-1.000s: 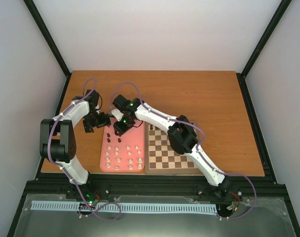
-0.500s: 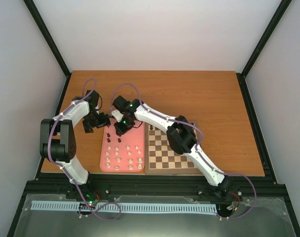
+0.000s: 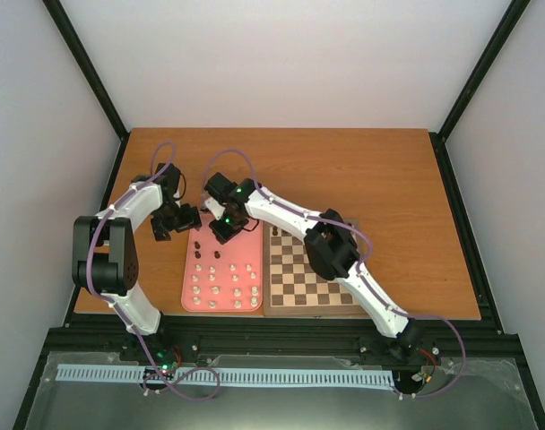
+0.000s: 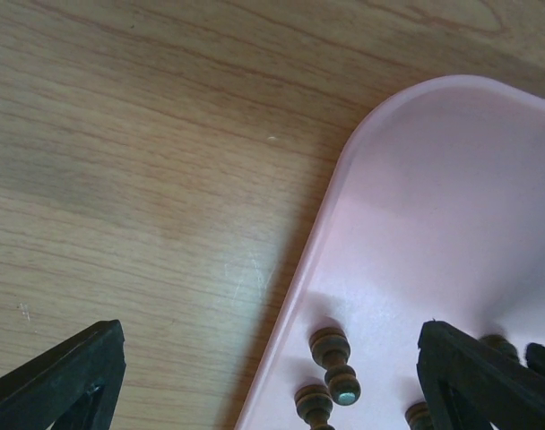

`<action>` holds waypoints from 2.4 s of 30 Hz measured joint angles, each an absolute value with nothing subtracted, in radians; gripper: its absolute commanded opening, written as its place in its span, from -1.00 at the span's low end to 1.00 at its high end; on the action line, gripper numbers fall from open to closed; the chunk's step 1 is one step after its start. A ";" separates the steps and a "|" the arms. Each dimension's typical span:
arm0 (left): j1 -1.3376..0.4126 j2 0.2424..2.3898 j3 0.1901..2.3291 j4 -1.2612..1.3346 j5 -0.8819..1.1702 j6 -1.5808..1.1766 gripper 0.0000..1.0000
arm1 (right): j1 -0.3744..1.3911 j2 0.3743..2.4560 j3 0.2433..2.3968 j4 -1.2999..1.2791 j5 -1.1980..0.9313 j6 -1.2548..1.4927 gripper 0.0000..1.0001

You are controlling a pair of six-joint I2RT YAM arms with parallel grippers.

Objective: Set up the chess pieces on the board
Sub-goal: Pick up the chess piece from the storage box, then place the chess piece on the chessboard.

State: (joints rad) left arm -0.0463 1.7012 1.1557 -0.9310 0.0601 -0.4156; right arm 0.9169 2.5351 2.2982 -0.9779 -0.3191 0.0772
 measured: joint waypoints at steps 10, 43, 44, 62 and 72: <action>-0.046 1.695 1.156 -0.931 0.060 -0.416 0.99 | 0.914 2.341 2.228 -1.020 -0.223 0.049 -0.89; -0.046 1.696 1.168 -0.931 0.076 -0.414 0.99 | 0.672 1.701 1.250 -0.835 -0.033 0.143 -0.86; -0.046 1.695 1.168 -0.931 0.077 -0.414 0.99 | 0.672 1.705 1.248 -0.826 -0.033 0.144 -0.86; -0.046 1.696 1.168 -0.927 0.094 -0.408 1.00 | 0.640 1.753 1.237 -0.761 -0.027 0.147 -0.80; -0.046 1.702 1.168 -0.920 0.097 -0.407 1.00 | 0.640 1.756 1.214 -0.749 -0.027 0.147 -0.74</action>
State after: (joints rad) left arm -0.0463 1.7020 1.1679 -0.9203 0.0975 -0.4072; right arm 0.6395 1.7561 1.2140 -0.7494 -0.0273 0.1467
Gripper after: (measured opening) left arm 0.998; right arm 0.109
